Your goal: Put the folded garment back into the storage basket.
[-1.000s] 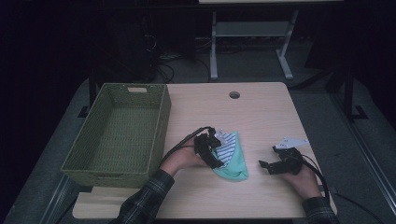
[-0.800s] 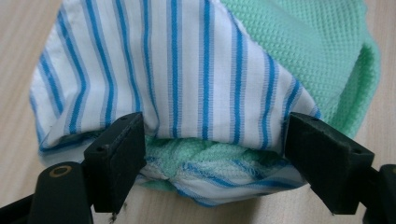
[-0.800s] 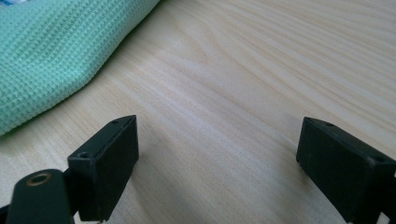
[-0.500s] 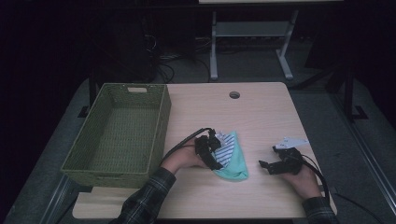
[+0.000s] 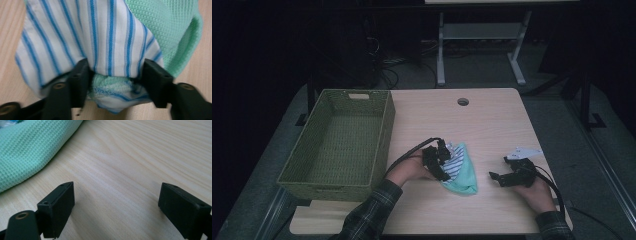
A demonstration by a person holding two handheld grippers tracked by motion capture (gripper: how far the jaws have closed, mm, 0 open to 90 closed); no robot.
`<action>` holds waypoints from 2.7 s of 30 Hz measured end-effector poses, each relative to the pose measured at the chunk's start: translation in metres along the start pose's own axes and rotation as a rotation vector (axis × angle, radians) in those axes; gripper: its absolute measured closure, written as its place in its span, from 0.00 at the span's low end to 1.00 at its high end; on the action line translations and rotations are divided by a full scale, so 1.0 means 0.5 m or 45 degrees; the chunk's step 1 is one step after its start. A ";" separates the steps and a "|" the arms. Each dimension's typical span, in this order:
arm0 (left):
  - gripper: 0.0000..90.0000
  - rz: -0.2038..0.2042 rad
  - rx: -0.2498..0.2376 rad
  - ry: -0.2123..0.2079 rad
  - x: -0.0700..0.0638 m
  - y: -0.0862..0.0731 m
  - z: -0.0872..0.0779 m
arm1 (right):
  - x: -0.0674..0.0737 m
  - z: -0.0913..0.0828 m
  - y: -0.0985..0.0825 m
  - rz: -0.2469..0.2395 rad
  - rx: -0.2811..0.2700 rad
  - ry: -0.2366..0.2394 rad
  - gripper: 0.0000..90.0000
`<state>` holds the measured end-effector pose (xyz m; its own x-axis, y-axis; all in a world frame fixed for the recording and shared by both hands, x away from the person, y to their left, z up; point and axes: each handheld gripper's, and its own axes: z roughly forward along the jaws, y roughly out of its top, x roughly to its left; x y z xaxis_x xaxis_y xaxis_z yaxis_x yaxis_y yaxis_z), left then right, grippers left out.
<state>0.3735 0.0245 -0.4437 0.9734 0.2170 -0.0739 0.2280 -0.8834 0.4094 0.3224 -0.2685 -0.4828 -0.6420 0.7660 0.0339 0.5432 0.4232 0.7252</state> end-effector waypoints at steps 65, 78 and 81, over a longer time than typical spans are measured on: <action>0.75 -0.148 -0.136 0.047 -0.008 0.031 -0.169 | 0.001 0.000 0.001 0.014 0.009 -0.002 0.13; 0.75 -0.179 -0.170 0.101 -0.004 0.024 -0.237 | 0.001 0.000 0.001 0.009 0.011 -0.003 0.13; 0.75 -0.188 -0.167 0.119 0.000 0.021 -0.252 | 0.001 0.000 0.001 0.009 0.011 -0.003 0.13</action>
<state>0.3728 0.0675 -0.3248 0.9218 0.3832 -0.0597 0.3571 -0.7787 0.5159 0.3224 -0.2678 -0.4826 -0.6370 0.7700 0.0372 0.5520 0.4220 0.7192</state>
